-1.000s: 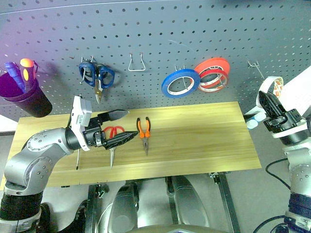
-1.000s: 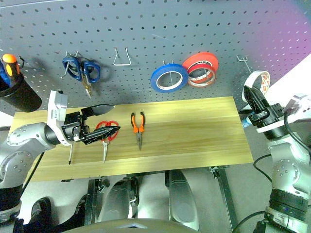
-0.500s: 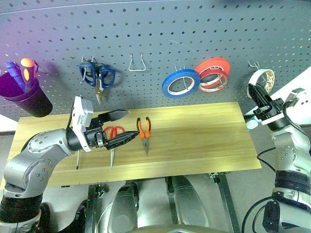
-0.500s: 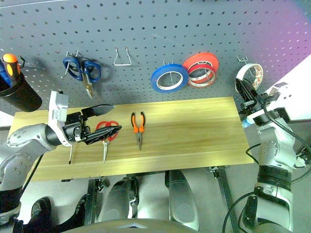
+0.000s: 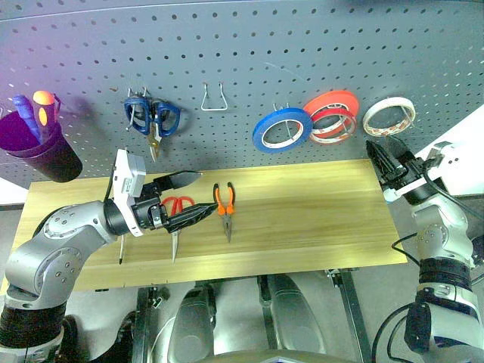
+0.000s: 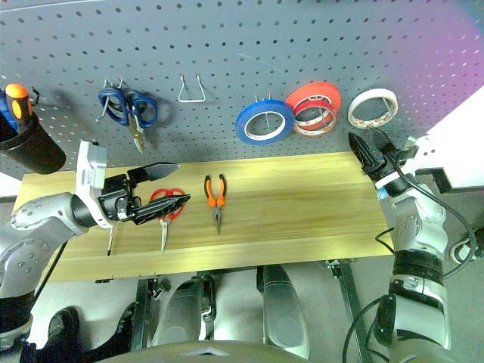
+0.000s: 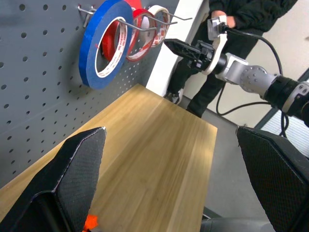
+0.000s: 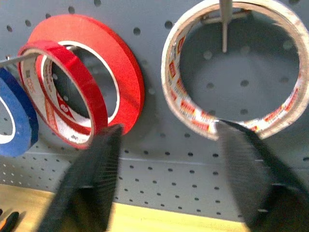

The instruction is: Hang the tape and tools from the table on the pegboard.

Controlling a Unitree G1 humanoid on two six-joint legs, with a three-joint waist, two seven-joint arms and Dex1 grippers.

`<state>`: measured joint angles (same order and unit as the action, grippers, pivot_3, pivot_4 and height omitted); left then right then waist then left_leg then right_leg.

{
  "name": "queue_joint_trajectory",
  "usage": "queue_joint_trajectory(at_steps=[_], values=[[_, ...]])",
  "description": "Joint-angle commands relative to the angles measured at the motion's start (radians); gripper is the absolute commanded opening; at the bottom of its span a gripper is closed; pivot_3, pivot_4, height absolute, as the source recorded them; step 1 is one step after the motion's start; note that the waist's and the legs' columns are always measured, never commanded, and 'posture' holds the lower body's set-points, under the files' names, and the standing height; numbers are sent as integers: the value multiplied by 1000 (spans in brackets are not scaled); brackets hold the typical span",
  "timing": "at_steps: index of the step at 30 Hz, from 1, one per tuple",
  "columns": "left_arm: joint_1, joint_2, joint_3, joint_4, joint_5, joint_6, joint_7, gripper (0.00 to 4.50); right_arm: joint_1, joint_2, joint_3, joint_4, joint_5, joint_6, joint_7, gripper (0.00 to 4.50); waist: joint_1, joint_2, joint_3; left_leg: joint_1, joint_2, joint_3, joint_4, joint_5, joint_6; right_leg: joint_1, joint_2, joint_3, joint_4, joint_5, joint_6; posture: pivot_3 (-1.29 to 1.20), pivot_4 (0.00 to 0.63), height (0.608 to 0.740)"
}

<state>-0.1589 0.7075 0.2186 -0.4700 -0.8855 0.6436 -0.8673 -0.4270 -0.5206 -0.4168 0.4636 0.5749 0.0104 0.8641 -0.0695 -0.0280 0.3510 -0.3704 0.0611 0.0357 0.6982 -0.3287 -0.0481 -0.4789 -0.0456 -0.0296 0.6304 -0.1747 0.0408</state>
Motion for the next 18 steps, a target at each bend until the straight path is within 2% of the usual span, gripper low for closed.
queue_joint_trajectory(at_steps=[1,12,15,18], values=[[-6,0,15,-24,-16,-9,-1,4500,52,7,-4,-94,44,38,41,4427,0,0,0,0,0,0,0,0,0,0,0,0,0,0,0,-115,285,733],[6,3,28,-18,-13,-12,-4,4500,304,25,64,-456,126,249,58,4427,0,0,0,0,0,0,0,0,0,0,0,0,0,0,0,-126,286,733],[9,7,30,-16,-2,-21,-8,4500,342,14,80,-516,151,298,74,4427,-1,0,0,0,0,0,0,0,0,0,0,0,0,0,1,-131,285,733],[44,28,60,-11,16,-36,-28,4500,341,23,121,-521,100,306,38,4427,-3,0,0,0,0,0,0,0,0,0,0,0,0,-2,4,-129,285,733]])
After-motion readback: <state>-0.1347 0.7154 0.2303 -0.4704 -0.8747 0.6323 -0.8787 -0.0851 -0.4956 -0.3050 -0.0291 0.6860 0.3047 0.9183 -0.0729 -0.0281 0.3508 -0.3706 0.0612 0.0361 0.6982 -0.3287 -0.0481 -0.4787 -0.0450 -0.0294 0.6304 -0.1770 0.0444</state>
